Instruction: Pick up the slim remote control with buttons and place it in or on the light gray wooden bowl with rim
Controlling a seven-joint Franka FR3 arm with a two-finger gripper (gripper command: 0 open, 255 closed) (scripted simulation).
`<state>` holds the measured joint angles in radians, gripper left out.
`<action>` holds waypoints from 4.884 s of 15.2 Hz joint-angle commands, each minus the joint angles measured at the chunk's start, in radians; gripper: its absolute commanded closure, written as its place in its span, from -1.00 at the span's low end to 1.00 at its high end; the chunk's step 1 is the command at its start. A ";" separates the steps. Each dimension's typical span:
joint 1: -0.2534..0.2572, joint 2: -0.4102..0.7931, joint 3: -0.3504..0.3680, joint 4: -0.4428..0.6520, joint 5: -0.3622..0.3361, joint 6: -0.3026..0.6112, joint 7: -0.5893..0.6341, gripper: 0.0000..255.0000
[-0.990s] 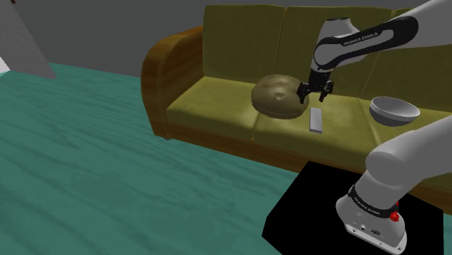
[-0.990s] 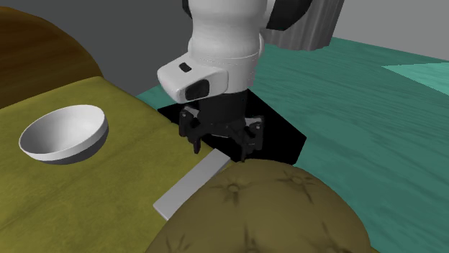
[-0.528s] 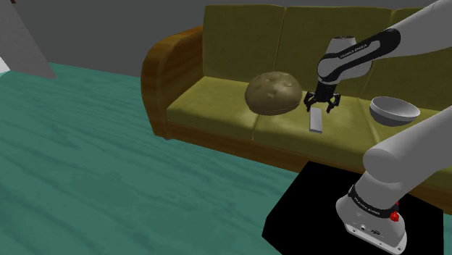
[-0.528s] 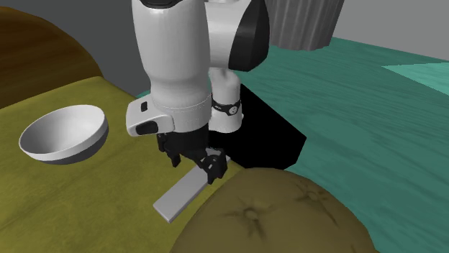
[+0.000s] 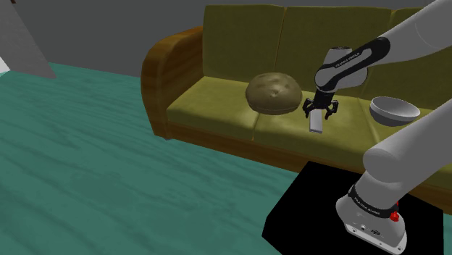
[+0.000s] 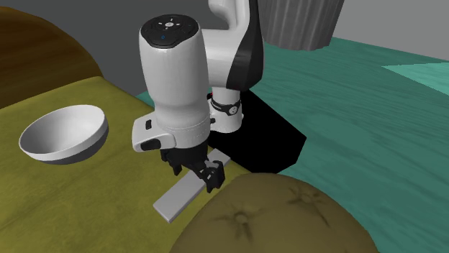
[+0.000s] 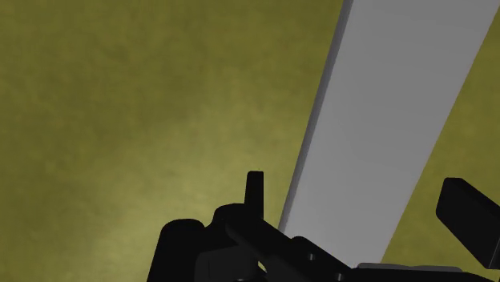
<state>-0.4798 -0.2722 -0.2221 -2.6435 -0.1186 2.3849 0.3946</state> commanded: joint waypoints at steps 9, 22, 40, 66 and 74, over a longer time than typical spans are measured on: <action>0.001 0.006 -0.001 -0.001 0.001 0.008 0.000 1.00; -0.002 -0.056 0.007 0.035 -0.003 -0.090 0.003 1.00; -0.001 -0.177 0.030 0.189 0.001 -0.365 0.004 1.00; -0.165 -0.124 -0.334 0.385 -0.116 -0.457 -0.478 1.00; -0.186 0.056 -0.525 0.564 -0.048 -0.447 -0.737 1.00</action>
<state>-0.6642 -0.2446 -0.7206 -2.1064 -0.1820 1.9371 -0.3014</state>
